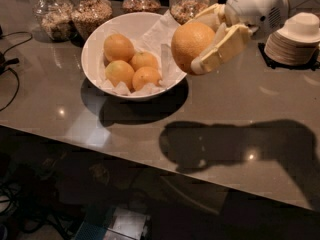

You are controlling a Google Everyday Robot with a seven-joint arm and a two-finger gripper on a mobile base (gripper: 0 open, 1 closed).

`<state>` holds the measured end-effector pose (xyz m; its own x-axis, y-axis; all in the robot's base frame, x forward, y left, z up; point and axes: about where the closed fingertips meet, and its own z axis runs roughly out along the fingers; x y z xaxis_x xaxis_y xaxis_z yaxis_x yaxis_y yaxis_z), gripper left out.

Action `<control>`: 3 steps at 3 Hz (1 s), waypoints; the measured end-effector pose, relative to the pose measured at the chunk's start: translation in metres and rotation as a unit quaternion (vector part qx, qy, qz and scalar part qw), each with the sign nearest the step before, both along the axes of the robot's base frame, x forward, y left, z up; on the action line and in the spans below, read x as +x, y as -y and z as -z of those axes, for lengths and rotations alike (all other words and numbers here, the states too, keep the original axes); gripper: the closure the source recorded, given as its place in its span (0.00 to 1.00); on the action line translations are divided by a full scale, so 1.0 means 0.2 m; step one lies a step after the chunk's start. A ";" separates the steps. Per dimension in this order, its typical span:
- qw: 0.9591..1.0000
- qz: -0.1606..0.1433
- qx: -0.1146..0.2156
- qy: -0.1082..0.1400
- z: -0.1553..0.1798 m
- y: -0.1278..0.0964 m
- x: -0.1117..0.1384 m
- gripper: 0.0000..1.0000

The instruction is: Pick orange from white bowl

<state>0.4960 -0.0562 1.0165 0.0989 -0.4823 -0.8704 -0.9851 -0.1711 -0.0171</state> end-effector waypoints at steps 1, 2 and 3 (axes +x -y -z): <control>1.000 0.012 0.011 -0.022 -0.03 0.04 -0.20 1.00; 0.999 0.027 0.042 -0.012 -0.12 0.08 -0.47 1.00; 0.999 0.027 0.042 -0.012 -0.12 0.08 -0.47 1.00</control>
Offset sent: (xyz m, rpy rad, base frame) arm -0.1262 -0.0329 0.0130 0.0951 0.0986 -0.0473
